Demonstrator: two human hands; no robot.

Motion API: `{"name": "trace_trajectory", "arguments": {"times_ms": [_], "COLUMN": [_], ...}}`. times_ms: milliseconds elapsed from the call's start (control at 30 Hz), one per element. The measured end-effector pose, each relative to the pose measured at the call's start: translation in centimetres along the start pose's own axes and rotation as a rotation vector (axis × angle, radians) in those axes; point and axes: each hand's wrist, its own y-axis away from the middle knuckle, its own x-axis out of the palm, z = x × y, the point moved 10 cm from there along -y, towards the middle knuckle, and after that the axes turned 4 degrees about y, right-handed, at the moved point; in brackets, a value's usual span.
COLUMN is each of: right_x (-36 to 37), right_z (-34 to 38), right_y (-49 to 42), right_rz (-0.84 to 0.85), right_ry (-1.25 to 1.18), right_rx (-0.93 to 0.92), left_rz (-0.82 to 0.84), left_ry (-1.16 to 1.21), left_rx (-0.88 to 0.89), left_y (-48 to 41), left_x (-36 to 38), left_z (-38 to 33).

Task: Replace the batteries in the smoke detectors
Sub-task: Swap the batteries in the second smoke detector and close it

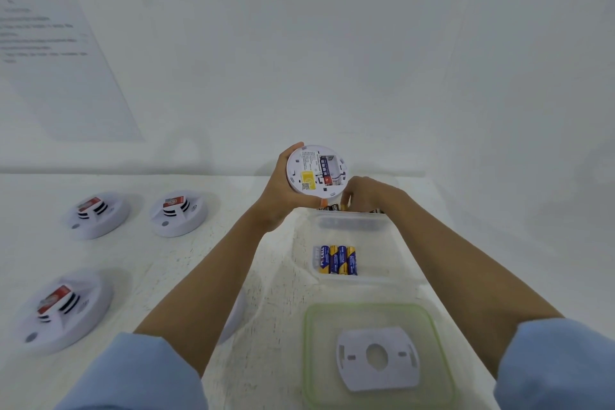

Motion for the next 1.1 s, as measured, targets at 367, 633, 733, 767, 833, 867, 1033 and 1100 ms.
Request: {"name": "trace_trajectory", "arguments": {"times_ms": [367,633,733,767,833,867,1033,1100], "right_x": [-10.4,-9.6,-8.6,-8.0,-7.3,-7.3,-7.2,-6.9], "right_z": [-1.3,4.1,3.9,4.0,4.2,4.2,5.4,5.9], "right_y": [6.9,9.9,10.2,10.2,10.8,11.2,13.4,14.1], "right_rz": [-0.731,-0.717,-0.648,-0.605,-0.594,-0.622,-0.689,-0.667], "right_ry": [-0.824,-0.472,-0.533,-0.579,-0.614,-0.606,-0.358,-0.307], "right_rx": [-0.139,-0.369,-0.344,-0.327,-0.304,-0.298,-0.281,-0.276], "left_rz": [0.011,0.035,0.037,0.034,0.022,0.02,0.031,0.038], "left_ry": [0.02,0.021,0.054,0.061,0.053,0.05,0.091,0.107], "left_rx": [0.019,0.038,0.044,0.047,0.056,0.062,0.08,0.075], "left_y": [1.0,2.3,3.0,3.2,3.7,4.0,5.3,5.8], "left_x": [0.0,1.2,1.1,1.1,1.3,1.5,2.5,2.7], "left_z": [-0.8,-1.8,-2.3,-2.5,-2.9,-3.1,-4.1,-4.2]}}
